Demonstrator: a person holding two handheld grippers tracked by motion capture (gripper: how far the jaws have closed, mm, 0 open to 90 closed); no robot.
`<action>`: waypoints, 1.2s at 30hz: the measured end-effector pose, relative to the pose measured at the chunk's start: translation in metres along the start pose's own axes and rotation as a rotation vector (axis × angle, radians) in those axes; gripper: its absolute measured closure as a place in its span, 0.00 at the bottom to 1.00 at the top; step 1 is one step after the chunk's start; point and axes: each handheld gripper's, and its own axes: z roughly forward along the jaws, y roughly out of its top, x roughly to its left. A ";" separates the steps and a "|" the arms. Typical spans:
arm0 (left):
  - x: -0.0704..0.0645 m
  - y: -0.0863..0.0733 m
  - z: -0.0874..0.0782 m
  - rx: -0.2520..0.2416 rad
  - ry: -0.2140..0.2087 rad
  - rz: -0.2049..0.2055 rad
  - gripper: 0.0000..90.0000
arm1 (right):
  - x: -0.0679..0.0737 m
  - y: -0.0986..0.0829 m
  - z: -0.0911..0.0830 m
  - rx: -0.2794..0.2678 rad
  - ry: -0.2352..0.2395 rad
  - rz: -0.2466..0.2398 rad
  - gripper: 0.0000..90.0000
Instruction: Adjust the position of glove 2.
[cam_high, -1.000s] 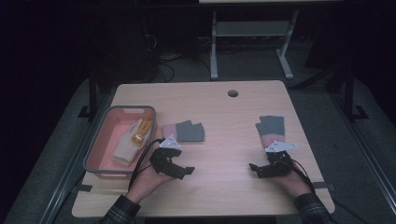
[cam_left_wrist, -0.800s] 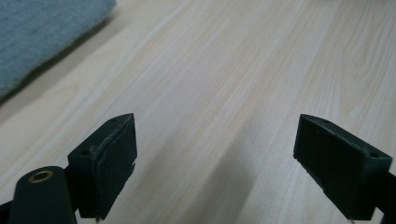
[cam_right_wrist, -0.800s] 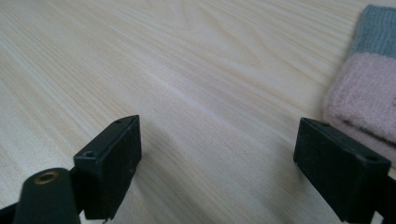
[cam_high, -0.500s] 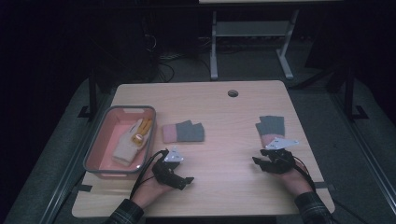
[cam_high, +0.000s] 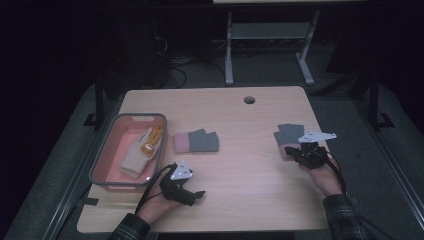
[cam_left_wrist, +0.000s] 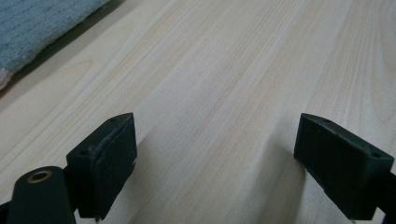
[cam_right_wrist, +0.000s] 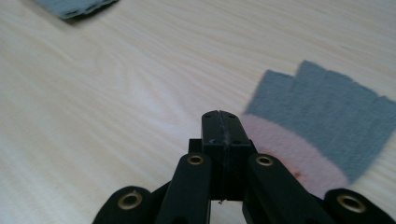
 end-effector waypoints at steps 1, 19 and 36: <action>0.000 0.000 0.000 -0.001 0.000 -0.001 0.14 | -0.004 0.000 0.001 0.006 -0.004 0.011 1.00; 0.002 0.000 0.000 0.001 -0.018 0.019 0.14 | -0.038 -0.007 0.018 0.096 -0.074 0.061 1.00; 0.002 0.000 0.000 0.003 -0.020 0.023 0.14 | -0.015 -0.015 0.013 0.146 -0.002 0.009 1.00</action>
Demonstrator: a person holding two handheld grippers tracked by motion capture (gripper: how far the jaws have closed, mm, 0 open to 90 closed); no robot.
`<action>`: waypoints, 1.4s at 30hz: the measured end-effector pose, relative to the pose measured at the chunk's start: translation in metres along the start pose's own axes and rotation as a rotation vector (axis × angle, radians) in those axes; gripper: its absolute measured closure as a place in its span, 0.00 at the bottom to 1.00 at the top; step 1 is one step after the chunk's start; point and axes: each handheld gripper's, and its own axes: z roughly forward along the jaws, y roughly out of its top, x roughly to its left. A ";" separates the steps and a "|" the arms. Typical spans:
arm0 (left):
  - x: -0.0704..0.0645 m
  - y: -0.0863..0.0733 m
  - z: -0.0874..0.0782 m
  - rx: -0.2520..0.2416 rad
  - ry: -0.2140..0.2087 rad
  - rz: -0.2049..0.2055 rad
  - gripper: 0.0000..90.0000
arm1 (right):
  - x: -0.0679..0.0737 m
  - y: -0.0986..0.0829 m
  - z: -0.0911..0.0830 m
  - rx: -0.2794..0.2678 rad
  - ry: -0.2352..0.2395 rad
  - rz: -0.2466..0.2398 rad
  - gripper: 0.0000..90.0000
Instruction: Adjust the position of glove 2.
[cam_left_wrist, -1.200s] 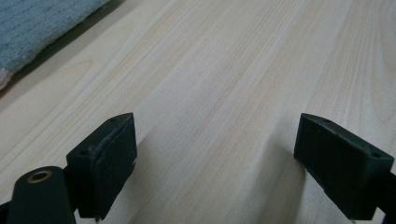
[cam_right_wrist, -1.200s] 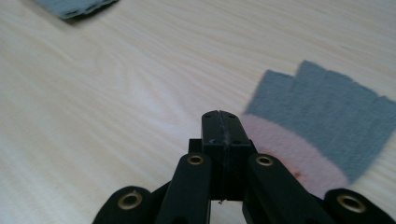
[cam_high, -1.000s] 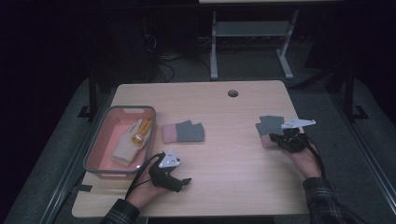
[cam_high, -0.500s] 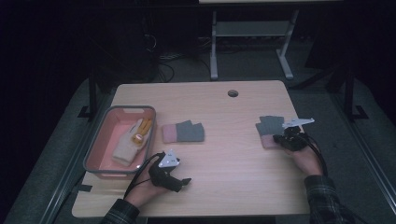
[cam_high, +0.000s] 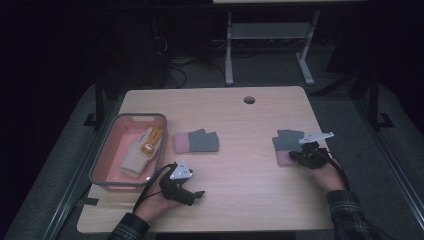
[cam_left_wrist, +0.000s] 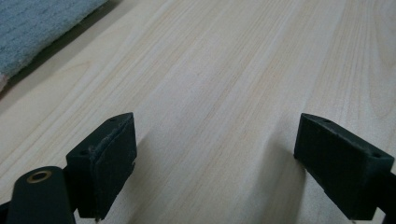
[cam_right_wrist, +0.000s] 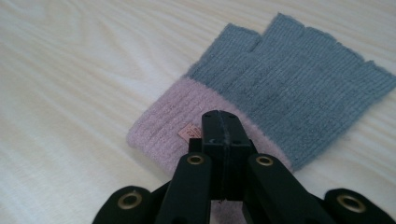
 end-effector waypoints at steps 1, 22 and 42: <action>0.000 0.000 0.000 0.000 0.000 0.000 0.14 | 0.002 0.000 -0.001 0.008 0.003 0.002 1.00; 0.000 0.000 0.000 -0.004 -0.002 -0.005 0.14 | 0.061 -0.011 -0.012 0.028 0.122 -0.114 1.00; 0.000 0.000 0.000 -0.004 -0.002 -0.006 0.14 | 0.119 -0.022 -0.024 0.041 0.254 -0.235 1.00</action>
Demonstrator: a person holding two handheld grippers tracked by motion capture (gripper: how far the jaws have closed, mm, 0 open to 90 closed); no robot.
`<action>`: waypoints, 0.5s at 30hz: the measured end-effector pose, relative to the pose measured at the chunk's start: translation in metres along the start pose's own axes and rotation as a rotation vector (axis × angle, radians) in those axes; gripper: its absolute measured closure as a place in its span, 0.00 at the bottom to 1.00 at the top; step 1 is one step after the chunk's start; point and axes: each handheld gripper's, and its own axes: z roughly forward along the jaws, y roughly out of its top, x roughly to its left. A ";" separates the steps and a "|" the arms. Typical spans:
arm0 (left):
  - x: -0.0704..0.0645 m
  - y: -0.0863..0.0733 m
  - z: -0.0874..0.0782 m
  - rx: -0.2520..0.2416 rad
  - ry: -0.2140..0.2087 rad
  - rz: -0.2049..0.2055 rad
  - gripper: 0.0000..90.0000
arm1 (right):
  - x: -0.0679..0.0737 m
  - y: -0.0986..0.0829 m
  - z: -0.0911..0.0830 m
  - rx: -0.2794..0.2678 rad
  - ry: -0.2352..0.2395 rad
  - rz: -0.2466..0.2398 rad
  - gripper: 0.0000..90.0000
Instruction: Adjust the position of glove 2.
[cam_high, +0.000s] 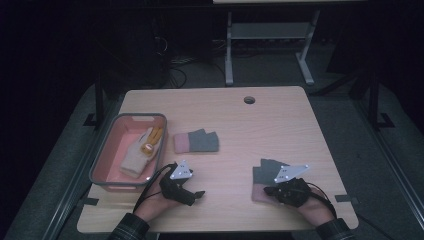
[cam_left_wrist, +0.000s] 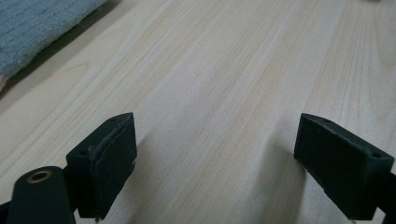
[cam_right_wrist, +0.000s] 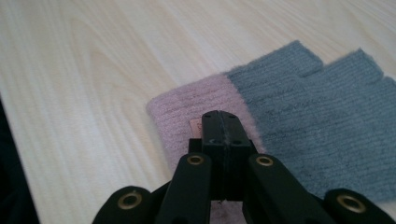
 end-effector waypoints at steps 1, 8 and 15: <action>0.000 0.000 0.000 0.000 0.000 0.001 0.14 | 0.000 0.001 -0.001 -0.001 0.000 -0.001 0.99; 0.000 0.000 0.000 -0.001 0.001 -0.004 0.14 | -0.023 -0.004 -0.013 -0.053 -0.057 0.066 0.94; -0.001 0.000 0.000 -0.001 0.004 -0.006 0.14 | -0.055 -0.017 -0.022 -0.079 -0.142 0.150 0.80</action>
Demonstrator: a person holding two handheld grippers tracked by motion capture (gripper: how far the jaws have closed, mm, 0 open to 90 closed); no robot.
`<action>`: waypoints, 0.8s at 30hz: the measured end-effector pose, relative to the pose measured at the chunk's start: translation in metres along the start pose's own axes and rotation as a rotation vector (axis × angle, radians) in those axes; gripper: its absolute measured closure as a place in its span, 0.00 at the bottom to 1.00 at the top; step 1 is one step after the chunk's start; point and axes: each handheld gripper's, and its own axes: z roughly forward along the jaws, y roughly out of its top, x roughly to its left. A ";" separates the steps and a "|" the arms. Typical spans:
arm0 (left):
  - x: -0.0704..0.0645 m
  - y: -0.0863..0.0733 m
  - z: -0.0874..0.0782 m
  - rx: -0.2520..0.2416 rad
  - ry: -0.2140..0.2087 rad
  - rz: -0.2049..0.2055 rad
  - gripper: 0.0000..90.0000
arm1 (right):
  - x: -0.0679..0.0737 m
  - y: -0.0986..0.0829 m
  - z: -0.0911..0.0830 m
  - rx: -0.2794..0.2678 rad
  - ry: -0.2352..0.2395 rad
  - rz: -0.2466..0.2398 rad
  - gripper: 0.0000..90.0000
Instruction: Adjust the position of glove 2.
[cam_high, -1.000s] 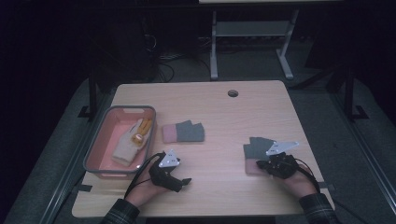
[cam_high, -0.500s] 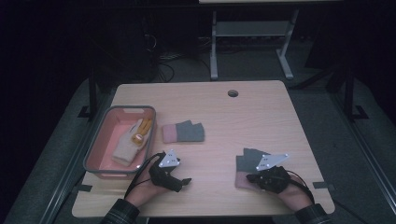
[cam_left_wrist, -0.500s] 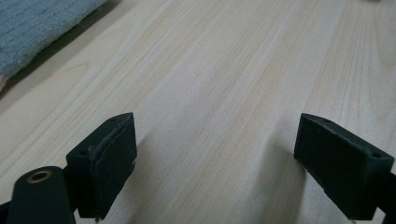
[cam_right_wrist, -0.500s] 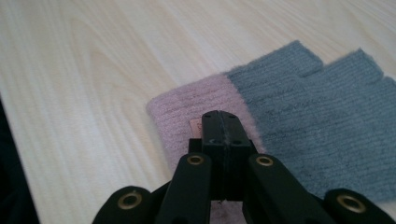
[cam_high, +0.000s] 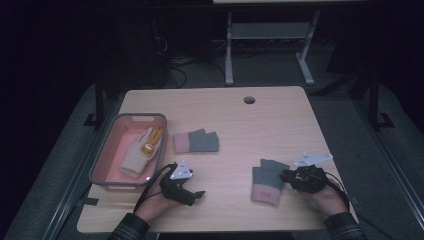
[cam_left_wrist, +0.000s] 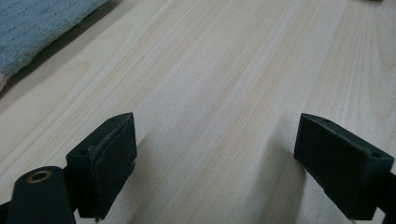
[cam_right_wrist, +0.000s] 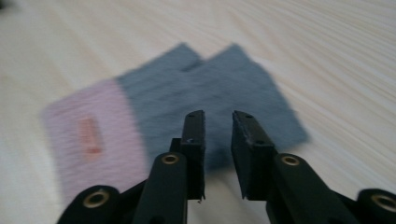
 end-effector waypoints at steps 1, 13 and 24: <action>0.000 0.000 0.000 0.000 0.001 0.003 0.14 | -0.005 -0.001 0.000 0.002 -0.017 0.017 0.75; 0.000 0.002 0.000 0.011 0.004 0.010 0.14 | -0.048 -0.017 0.007 -0.026 -0.192 0.185 0.33; -0.001 0.017 -0.003 0.036 0.007 -0.036 0.46 | -0.052 -0.026 0.015 -0.040 -0.235 0.202 0.15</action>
